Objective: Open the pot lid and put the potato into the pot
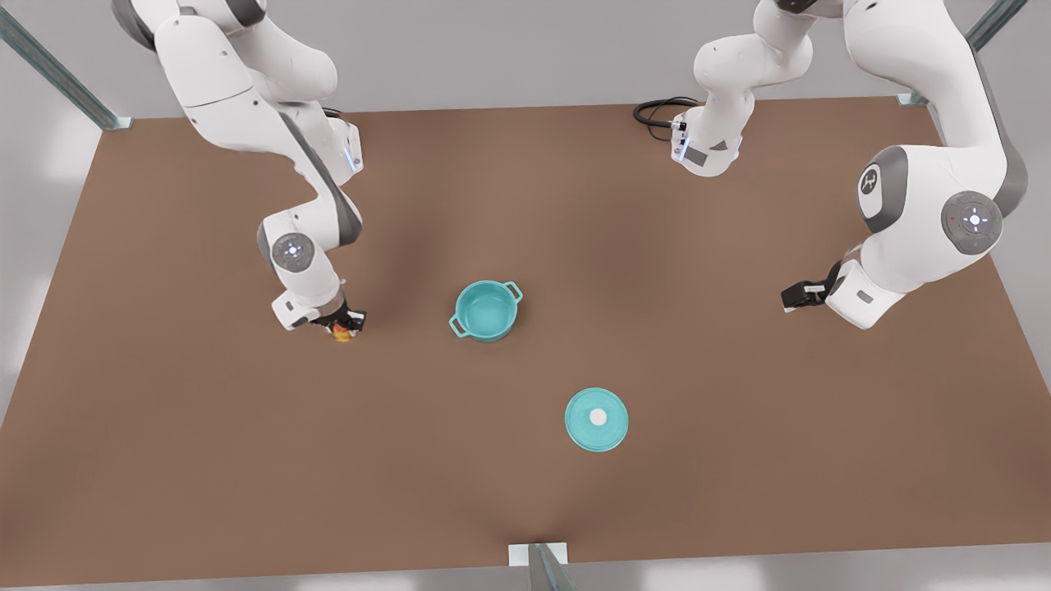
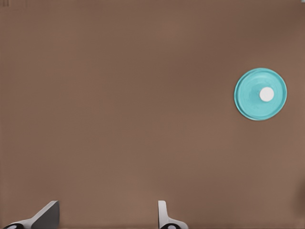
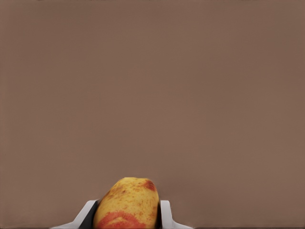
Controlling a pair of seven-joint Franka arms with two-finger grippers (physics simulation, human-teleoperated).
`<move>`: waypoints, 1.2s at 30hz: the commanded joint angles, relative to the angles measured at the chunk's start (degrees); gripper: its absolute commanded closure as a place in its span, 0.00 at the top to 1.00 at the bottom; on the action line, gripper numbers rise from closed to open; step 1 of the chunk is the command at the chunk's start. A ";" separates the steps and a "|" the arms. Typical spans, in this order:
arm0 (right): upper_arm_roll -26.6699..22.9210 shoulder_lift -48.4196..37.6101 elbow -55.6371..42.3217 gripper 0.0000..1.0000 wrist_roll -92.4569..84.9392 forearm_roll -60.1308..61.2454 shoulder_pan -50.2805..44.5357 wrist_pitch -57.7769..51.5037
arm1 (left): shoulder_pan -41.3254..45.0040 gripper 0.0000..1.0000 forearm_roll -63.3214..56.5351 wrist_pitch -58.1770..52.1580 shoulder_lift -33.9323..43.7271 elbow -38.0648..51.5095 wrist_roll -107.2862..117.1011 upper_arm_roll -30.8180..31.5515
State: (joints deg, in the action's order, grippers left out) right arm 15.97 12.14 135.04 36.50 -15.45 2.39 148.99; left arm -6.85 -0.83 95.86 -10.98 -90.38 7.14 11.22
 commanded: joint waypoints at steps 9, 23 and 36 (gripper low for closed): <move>6.62 -0.45 -8.39 0.54 11.40 6.31 -2.21 -14.25 | 0.08 1.00 -0.04 -0.06 -0.01 0.03 -3.45 0.12; 6.71 8.95 -29.47 0.54 26.60 9.03 -16.72 -27.08 | 0.08 1.00 -0.04 -0.06 -0.01 0.03 -3.45 0.12; 6.45 17.40 -35.11 1.00 32.32 6.13 -22.34 -27.43 | 0.17 1.00 -0.13 -0.15 -0.01 0.03 -3.36 0.29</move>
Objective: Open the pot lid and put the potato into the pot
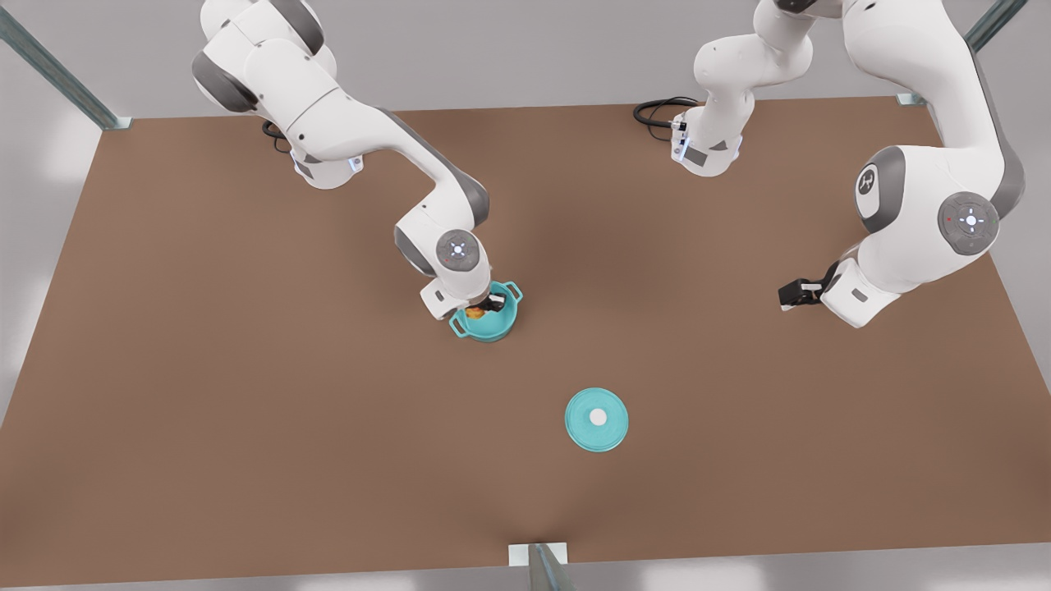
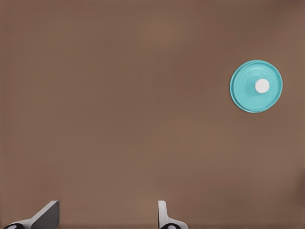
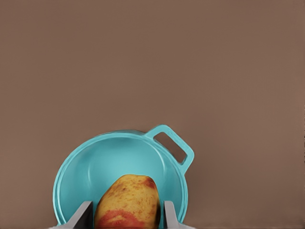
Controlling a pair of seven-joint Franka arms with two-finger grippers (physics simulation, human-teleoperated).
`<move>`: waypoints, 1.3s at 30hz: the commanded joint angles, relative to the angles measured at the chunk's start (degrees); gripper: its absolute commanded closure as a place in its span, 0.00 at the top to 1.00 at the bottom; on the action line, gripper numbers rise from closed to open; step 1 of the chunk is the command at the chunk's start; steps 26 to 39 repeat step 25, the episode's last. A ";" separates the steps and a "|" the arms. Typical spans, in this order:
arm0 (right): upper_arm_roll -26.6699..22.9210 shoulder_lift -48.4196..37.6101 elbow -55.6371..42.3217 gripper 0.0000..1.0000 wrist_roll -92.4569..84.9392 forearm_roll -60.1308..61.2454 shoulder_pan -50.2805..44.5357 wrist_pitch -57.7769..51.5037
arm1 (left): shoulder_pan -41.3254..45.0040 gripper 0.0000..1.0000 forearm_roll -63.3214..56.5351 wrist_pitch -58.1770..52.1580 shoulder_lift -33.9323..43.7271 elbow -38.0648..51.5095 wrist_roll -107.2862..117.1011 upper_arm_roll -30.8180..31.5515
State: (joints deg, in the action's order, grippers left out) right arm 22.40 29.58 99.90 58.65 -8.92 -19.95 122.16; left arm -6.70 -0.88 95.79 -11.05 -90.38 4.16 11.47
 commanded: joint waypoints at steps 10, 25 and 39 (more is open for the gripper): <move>-0.60 -17.72 0.21 1.00 -47.74 1.80 39.45 -18.62 | 0.02 1.00 -0.17 -0.17 0.06 0.03 -0.30 0.14; 0.63 -23.34 -1.20 1.00 -55.93 1.45 40.60 -34.71 | 1.42 1.00 -0.53 -0.17 -0.99 2.49 -1.00 0.49; 0.63 -23.34 -1.20 1.00 -55.93 1.45 40.60 -34.71 | 1.42 1.00 -0.53 -0.17 -0.99 2.49 -1.00 0.49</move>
